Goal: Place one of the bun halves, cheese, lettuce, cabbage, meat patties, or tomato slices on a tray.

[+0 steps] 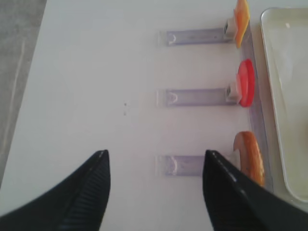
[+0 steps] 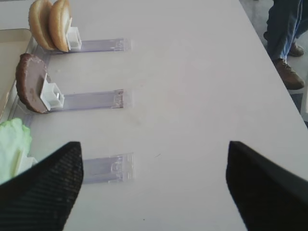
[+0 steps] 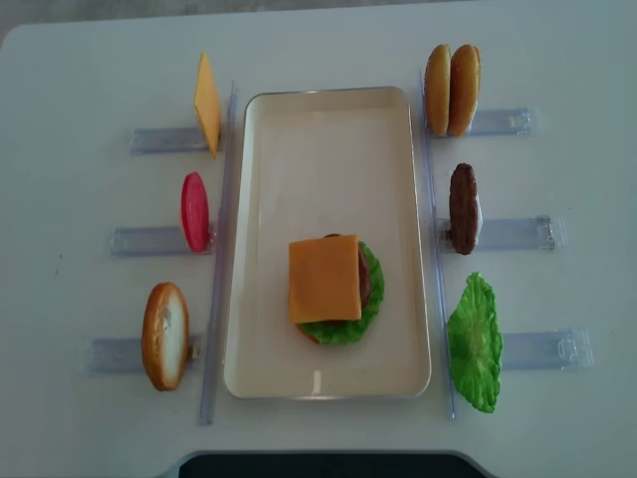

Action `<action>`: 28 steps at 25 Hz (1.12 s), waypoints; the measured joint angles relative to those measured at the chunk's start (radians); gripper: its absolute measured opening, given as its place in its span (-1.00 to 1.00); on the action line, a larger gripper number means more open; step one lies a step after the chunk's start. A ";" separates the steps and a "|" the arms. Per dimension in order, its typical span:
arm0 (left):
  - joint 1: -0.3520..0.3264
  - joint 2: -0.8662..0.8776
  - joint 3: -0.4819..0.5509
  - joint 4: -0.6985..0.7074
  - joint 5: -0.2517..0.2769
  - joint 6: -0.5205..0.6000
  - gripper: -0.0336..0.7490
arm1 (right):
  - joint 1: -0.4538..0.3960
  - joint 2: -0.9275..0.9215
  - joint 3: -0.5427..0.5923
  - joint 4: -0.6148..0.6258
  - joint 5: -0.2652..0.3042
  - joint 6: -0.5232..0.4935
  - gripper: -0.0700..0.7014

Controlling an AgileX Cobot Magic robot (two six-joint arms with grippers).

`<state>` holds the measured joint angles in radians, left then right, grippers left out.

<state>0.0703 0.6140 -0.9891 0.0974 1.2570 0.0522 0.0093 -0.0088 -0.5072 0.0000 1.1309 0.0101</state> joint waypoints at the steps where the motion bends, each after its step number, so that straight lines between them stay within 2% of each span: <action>1: 0.000 -0.035 0.045 -0.008 -0.011 0.000 0.27 | 0.000 0.000 0.000 0.000 0.000 0.000 0.68; 8: 0.000 -0.303 0.307 -0.048 -0.093 0.000 0.27 | 0.000 0.000 0.000 0.000 0.000 0.000 0.68; 12: 0.000 -0.440 0.412 -0.048 -0.096 0.000 0.27 | 0.000 0.000 0.000 0.000 0.000 0.000 0.68; 18: 0.000 -0.613 0.482 -0.048 -0.092 -0.002 0.27 | 0.000 0.000 0.000 0.000 0.000 0.000 0.68; 25: 0.000 -0.630 0.484 -0.049 -0.094 -0.004 0.26 | 0.000 0.000 0.000 0.000 0.000 0.000 0.68; 28: 0.000 -0.630 0.500 -0.051 -0.110 -0.004 0.23 | 0.000 0.000 0.000 0.000 0.000 0.000 0.68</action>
<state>0.0703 -0.0160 -0.4895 0.0464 1.1470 0.0481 0.0093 -0.0088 -0.5072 0.0000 1.1309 0.0101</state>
